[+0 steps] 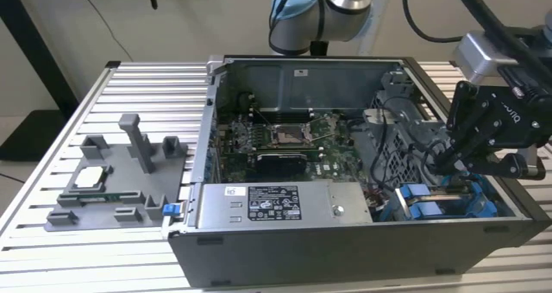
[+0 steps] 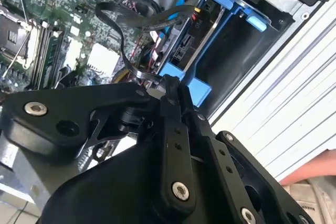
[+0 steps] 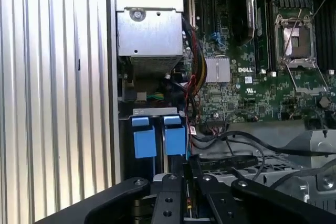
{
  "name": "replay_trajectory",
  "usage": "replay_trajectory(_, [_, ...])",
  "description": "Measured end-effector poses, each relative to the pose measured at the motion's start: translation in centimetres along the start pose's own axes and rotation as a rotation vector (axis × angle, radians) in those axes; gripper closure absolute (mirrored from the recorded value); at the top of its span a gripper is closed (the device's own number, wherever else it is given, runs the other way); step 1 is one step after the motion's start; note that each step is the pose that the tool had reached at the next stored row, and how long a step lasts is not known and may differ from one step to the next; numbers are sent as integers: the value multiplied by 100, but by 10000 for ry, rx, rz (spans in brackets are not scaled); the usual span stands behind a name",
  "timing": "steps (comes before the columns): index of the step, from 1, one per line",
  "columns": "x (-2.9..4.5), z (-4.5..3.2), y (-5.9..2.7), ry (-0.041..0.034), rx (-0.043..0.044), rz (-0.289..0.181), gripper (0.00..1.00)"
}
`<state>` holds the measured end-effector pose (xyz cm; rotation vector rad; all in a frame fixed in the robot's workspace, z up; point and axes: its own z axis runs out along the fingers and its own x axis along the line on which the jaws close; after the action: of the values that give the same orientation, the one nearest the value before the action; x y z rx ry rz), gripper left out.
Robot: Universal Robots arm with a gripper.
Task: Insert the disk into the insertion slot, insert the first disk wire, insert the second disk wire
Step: 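Insert the second disk wire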
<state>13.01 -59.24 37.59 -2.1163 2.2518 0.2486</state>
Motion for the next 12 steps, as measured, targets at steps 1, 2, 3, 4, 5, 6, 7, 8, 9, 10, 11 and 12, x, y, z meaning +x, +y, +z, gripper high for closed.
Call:
replay_trajectory(1, [2, 8, 12, -11, 97, -15, 100])
replay_trajectory(2, [4, 16, 23, -21, 191, -29, 100])
replay_trajectory(3, [7, 24, 33, -33, 280, -43, 100])
replay_trajectory(4, [10, 32, 43, -42, 357, -54, 100])
replay_trajectory(5, [12, 38, 50, -48, 425, -64, 100])
replay_trajectory(6, [13, 43, 56, -52, 479, -73, 100])
replay_trajectory(7, [15, 48, 60, -54, 512, -77, 100])
replay_trajectory(8, [15, 51, 59, -54, 523, -79, 100])
replay_trajectory(9, [15, 51, 59, -52, 523, -80, 100])
replay_trajectory(10, [15, 51, 59, -52, 524, -80, 100])
replay_trajectory(11, [15, 52, 59, -55, 524, -80, 100])
replay_trajectory(12, [15, 52, 59, -58, 524, -80, 100])
